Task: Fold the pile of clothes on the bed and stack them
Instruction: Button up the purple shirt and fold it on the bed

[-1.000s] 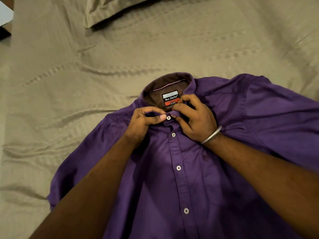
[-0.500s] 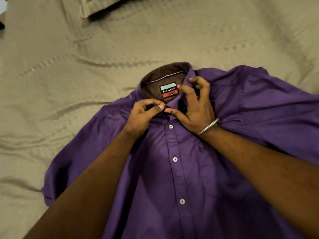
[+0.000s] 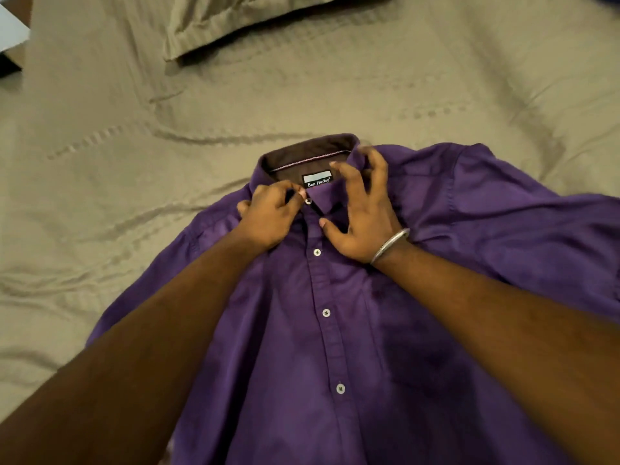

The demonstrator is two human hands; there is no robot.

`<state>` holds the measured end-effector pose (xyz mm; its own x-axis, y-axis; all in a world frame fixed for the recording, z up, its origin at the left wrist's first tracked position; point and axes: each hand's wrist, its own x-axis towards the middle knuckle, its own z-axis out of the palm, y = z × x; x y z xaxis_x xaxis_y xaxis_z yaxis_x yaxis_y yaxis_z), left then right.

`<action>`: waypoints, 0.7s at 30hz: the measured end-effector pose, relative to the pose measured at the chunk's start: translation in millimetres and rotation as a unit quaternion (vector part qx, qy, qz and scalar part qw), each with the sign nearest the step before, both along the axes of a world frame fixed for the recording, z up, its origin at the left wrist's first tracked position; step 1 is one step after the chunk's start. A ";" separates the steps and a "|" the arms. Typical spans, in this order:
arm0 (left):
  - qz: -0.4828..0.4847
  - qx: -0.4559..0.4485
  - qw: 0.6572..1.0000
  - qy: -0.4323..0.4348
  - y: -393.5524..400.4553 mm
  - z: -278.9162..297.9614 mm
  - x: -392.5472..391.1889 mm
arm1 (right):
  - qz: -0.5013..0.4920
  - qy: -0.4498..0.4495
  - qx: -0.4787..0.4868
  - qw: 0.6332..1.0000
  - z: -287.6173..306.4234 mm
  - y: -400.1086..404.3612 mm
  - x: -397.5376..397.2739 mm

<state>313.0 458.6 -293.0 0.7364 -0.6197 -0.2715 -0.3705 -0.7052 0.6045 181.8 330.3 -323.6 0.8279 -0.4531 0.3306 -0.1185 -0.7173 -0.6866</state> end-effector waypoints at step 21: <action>0.029 0.069 0.995 0.059 4.7 33.1 -10.0 | 0.032 0.360 -0.107 0.926 5.1 49.7 -142.6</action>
<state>303.1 463.3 -259.9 0.7280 -0.5278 -0.4375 -0.2592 -0.8027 0.5372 39.2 380.0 -318.5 0.8918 -0.3831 -0.2408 -0.4425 -0.8495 -0.2874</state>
